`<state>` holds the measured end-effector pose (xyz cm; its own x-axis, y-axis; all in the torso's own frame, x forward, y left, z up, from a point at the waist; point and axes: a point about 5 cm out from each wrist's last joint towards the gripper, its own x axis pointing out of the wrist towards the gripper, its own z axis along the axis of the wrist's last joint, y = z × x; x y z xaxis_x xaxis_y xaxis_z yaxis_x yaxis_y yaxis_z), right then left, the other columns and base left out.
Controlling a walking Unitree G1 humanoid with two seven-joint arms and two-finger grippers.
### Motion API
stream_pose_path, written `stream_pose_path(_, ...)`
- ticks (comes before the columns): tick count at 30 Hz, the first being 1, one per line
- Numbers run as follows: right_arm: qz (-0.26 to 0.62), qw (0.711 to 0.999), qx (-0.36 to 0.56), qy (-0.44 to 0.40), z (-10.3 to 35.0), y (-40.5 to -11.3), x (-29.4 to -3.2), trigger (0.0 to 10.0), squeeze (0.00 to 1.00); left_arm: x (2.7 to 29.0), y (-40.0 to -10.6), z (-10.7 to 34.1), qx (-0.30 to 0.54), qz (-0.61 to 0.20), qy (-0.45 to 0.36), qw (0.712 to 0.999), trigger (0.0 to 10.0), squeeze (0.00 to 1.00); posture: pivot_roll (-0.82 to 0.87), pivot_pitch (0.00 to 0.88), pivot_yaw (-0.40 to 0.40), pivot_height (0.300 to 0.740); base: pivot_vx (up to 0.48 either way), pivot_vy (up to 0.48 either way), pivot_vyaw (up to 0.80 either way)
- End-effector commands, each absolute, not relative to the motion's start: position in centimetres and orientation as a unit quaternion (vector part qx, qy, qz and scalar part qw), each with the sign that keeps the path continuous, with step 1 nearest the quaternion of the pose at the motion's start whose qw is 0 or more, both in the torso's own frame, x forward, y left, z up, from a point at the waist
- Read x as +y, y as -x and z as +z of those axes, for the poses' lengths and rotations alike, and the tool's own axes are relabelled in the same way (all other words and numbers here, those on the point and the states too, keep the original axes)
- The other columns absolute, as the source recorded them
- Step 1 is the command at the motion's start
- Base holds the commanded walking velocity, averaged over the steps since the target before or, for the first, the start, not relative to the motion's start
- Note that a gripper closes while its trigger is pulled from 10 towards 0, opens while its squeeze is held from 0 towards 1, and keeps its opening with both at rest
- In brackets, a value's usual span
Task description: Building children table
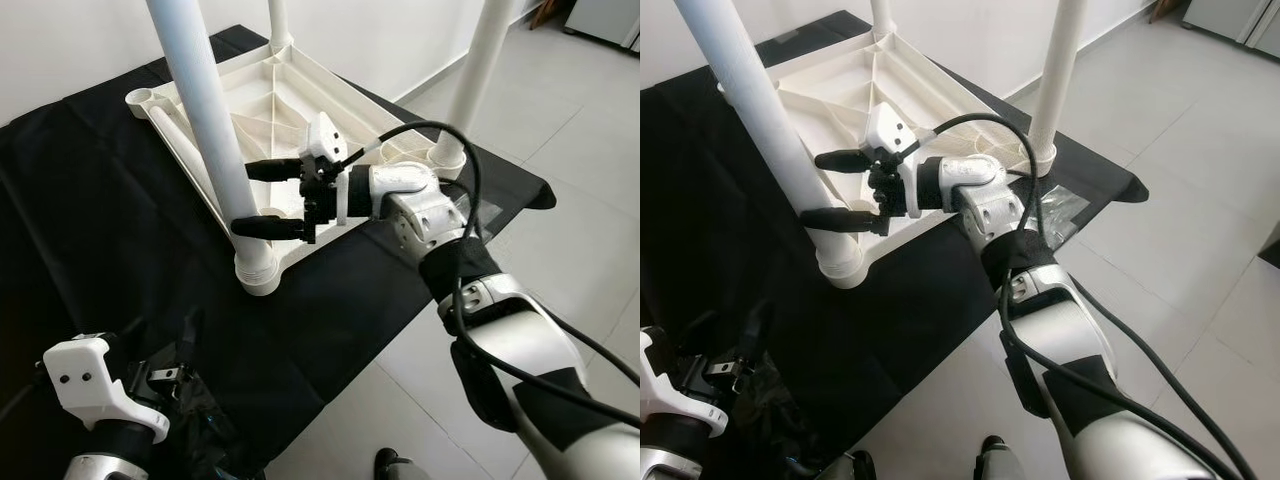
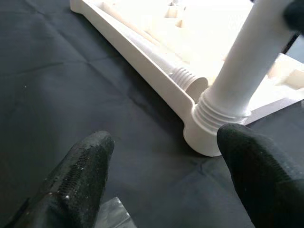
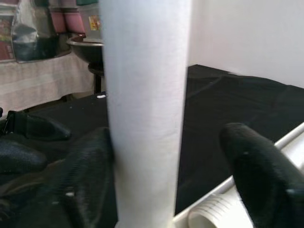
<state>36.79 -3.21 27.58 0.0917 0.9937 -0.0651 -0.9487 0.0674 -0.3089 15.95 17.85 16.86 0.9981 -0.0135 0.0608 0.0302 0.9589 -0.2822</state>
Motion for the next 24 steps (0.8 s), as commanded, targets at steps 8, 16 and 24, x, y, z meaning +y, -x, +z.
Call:
stream_pose_path(8,0.670,0.730,-0.040,0.129,24.8,-36.8,-1.9,0.0,0.00,18.0,-15.4,16.8,-0.018,0.001,0.144,0.989,10.0,0.00,0.11,0.310,0.010,0.740,0.000,0.000,0.00)
stream_pose_path(16,0.596,0.797,-0.027,0.093,22.8,-37.2,-2.5,0.0,0.00,17.9,-15.5,16.7,-0.018,0.001,0.147,0.989,10.0,0.00,0.09,0.315,0.019,0.740,0.000,0.000,0.00)
stream_pose_path(24,0.311,0.946,0.039,0.087,17.8,-31.8,-3.3,0.0,0.00,18.2,-16.0,16.8,-0.020,-0.008,0.144,0.989,10.0,0.00,0.07,0.316,0.032,0.740,0.000,0.000,0.00)
